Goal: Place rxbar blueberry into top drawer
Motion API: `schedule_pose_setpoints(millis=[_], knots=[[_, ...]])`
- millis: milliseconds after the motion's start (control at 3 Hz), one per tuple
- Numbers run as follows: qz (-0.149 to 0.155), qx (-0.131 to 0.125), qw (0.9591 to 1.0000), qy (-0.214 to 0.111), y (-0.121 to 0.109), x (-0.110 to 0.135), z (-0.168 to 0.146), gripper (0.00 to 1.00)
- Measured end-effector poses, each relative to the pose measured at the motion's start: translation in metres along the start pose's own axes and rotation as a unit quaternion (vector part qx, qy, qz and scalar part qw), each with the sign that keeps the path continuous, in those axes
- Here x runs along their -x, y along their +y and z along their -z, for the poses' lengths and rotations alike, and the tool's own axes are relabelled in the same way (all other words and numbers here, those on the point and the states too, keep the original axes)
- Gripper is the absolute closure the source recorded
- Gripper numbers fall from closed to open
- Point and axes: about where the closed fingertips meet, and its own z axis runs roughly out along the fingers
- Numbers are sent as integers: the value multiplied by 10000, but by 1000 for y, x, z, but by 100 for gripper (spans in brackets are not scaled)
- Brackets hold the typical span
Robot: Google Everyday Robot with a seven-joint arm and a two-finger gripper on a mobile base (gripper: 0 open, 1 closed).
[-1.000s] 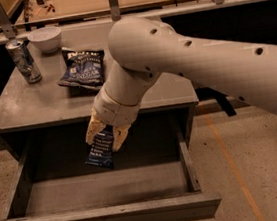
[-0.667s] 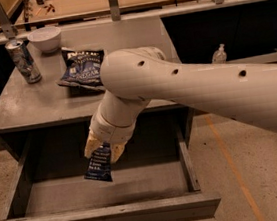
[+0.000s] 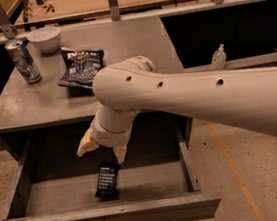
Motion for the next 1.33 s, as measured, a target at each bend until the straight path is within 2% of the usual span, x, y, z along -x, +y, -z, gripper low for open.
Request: schedule_pose_setpoints(millis=[333, 667, 1000, 1333], knots=[[18, 31, 10000, 34, 1, -3, 10, 0], [22, -125, 9998, 128, 3, -10, 46, 18], [14, -497, 9981, 358, 9, -24, 114, 41], [50, -816, 9919, 970, 9, -38, 189, 65]])
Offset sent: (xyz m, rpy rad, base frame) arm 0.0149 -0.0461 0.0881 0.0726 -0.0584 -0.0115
